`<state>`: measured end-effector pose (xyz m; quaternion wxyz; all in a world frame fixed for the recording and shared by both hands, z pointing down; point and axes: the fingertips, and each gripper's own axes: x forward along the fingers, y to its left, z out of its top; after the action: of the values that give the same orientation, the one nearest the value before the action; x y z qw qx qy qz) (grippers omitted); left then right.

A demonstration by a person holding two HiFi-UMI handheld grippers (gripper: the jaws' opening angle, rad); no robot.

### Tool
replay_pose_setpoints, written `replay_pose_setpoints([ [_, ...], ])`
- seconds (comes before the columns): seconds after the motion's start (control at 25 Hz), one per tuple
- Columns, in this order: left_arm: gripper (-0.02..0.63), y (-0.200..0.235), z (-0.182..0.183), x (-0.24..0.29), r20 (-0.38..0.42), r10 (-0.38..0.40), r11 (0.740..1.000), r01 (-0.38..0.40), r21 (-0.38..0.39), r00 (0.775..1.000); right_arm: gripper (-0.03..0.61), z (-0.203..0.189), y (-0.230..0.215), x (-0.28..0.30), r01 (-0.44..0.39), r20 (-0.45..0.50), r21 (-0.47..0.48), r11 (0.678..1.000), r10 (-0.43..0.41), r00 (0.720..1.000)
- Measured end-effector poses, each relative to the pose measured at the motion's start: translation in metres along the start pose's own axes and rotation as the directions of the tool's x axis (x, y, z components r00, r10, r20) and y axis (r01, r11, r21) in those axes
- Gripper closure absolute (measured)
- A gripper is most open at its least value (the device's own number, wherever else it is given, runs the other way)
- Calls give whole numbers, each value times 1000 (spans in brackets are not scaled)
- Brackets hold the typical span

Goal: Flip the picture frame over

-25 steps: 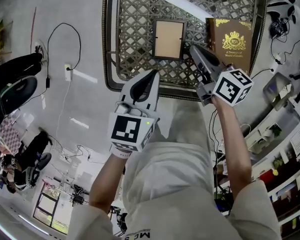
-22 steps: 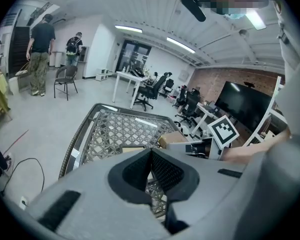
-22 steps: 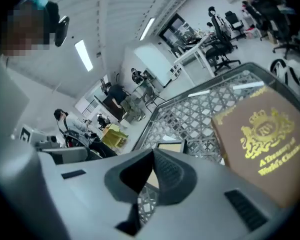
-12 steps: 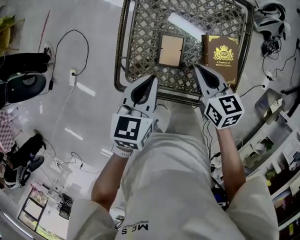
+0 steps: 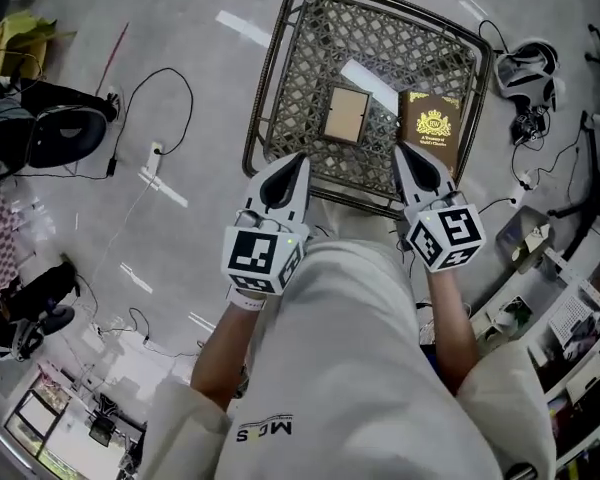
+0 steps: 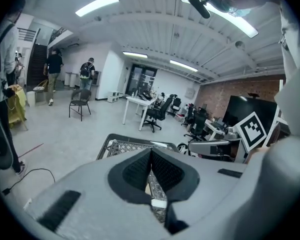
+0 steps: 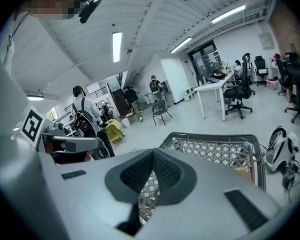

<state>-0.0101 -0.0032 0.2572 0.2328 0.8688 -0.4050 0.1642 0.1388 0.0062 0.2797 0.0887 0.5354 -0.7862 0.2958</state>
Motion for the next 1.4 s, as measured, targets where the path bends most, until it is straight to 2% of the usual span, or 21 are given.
replay_pose_setpoints([
  [0.28,589,1,35,-36,104,54,998,-56,10,993,563,22,30,-23,-21,55,-61,998,24,998],
  [0.44,589,2,38,-44,118,53,999,-54,3,992,563,30,37,-31,-20,73,-107,994,28,997],
  [0.8,589,-1,54,-60,176,65,997,-73,40,982,563,54,45,-48,-5,140,-157,988,27,990],
  [1.24,589,-11,57,-67,196,54,997,-65,49,979,561,51,56,-57,-51,124,-174,983,73,990],
  [1.4,589,-13,58,-75,184,45,996,-59,67,982,563,47,67,-63,-66,92,-245,967,91,992],
])
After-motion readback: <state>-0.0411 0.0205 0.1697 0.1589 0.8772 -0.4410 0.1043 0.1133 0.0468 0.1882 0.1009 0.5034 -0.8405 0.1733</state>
